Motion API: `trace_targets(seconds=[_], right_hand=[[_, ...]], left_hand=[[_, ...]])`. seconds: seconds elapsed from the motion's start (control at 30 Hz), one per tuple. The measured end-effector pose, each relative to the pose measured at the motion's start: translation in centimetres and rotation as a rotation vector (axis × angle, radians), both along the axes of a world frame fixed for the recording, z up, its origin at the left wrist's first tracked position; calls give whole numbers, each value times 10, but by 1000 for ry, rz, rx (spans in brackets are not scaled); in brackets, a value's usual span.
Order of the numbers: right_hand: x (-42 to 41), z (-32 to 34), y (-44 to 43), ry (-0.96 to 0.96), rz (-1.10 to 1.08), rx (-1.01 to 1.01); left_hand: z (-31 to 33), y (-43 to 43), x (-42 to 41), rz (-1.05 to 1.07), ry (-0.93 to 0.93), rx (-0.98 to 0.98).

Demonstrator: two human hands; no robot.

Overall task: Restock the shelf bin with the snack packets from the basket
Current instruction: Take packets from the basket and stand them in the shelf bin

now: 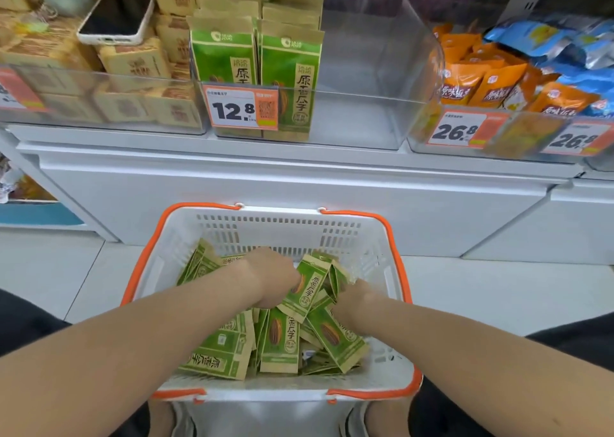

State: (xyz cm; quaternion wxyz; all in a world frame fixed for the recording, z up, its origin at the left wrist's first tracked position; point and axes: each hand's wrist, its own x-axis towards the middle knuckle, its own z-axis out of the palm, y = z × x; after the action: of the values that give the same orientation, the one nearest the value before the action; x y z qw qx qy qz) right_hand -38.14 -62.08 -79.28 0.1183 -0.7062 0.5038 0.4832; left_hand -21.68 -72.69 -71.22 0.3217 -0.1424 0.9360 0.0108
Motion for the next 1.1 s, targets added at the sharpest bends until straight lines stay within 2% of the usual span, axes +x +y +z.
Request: trace_targets(seconds=[0.17,0.3,0.43,0.47,0.53,0.6,0.63,0.73,0.87,1.0,1.07,1.1], right_hand=[[-12,25,-19,-212,-195,-175],[-10,54,-37,-354,-346,-437],[-3,83,-41,-608,-437,-716],[0,88,-41,-683,-454,-780],[7,96,-38,-814,-442,-928],[12,101,-35,-848,-256,-1063],[14,102,-33,-825,-110,-1093],[15,99,-30,-777,311,-1061],[14,103,-26,-722,610,-1074],[13,116,-25,-776,593,-1035],[12,130,-26,-840,416,-1170],[11,136,-27,-887,258,-1270]], left_hand=[[3,-6,-4,62,23,43],[11,-12,-13,343,75,251],[19,-21,-22,640,127,437],[20,-24,-22,767,139,547],[21,-29,-22,1129,246,905],[30,-31,-22,1459,487,1257],[34,-31,-21,1549,606,1336],[48,-29,-23,1565,746,1303],[59,-27,-29,1547,818,1289],[66,-28,-35,1490,948,1138],[76,-30,-38,1450,1029,1076],[83,-30,-40,1419,1071,1023]])
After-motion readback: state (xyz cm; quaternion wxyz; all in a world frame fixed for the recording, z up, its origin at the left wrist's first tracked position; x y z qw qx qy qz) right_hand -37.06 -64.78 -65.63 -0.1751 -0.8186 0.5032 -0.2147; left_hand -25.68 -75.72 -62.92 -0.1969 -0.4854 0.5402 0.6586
